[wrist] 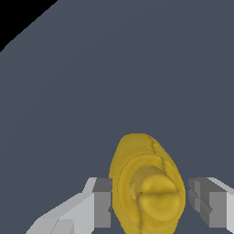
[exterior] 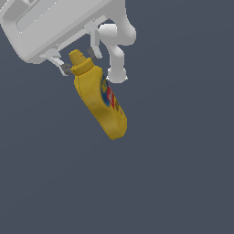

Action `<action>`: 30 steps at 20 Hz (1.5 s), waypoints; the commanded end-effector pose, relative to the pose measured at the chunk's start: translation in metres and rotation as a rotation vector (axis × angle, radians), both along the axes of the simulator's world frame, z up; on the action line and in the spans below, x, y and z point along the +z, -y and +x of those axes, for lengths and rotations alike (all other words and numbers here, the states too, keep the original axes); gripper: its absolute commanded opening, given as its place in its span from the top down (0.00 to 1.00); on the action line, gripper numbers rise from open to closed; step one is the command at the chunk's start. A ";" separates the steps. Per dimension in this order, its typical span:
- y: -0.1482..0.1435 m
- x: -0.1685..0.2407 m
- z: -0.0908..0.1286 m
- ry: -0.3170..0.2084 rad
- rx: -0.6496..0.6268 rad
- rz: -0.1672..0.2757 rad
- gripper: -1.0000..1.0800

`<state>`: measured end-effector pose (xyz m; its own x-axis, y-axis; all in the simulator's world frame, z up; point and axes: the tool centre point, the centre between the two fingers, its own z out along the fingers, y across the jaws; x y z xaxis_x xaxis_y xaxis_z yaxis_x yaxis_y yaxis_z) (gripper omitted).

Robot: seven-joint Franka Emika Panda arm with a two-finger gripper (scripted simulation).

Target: Pick up the object and move it to a goal position.

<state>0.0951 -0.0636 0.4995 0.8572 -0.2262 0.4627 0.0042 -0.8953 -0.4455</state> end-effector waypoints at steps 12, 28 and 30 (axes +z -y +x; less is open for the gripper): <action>0.023 0.055 0.002 0.102 0.085 0.039 1.00; 0.023 0.056 0.013 0.090 0.082 0.041 1.00; 0.023 0.059 0.018 0.090 0.082 0.041 1.00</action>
<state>0.1104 -0.0873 0.5499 0.8341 -0.1778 0.5221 0.1142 -0.8704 -0.4789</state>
